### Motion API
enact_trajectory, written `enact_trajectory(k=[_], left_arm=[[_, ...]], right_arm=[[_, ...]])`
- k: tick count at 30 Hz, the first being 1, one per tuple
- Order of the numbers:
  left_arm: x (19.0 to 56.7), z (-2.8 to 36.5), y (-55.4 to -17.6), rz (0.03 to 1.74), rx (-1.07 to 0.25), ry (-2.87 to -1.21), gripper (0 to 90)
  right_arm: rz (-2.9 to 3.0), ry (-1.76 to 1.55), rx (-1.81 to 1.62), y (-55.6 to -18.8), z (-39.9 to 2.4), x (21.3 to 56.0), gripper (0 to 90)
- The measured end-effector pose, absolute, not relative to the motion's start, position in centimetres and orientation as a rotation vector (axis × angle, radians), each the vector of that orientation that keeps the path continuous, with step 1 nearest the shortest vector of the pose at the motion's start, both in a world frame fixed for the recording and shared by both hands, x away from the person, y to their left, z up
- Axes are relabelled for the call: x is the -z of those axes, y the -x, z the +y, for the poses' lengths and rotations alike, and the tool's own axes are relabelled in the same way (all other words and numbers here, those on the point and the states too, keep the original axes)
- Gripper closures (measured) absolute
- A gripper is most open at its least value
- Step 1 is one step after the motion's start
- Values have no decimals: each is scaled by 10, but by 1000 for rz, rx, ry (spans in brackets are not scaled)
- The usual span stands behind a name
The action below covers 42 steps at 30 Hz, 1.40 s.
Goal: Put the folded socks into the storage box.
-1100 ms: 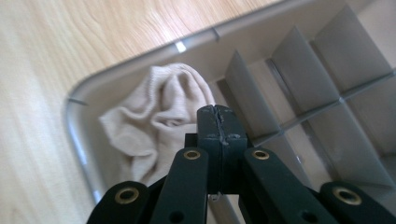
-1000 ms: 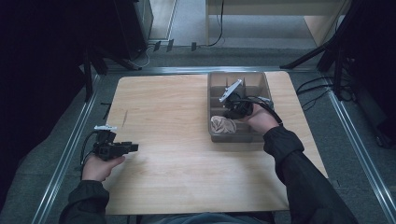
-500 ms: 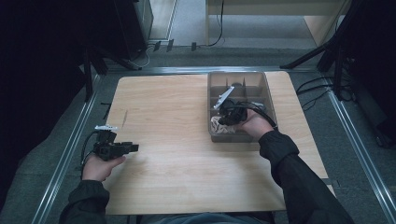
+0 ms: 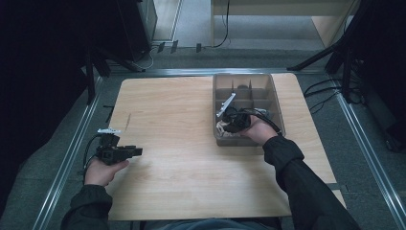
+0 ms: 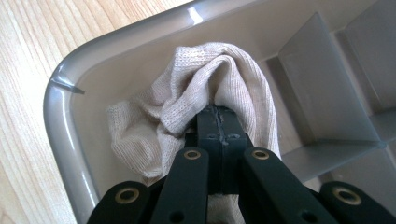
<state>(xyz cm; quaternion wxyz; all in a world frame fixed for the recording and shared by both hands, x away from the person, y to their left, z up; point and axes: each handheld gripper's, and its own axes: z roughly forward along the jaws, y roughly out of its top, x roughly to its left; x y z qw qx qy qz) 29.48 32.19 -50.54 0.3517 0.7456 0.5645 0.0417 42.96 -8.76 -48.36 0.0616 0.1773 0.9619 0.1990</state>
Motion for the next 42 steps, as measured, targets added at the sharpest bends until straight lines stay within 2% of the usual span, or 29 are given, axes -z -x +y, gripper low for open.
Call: enact_trajectory(k=[22,42], left_arm=[[506,322,-295,1457,-107,-1937,556],[506,316,-298,1447,-101,-1953,554]], right_arm=[[2937,-499,-577,-433,-84,494,900],[2839,-605,-773,-425,-117,450,900]])
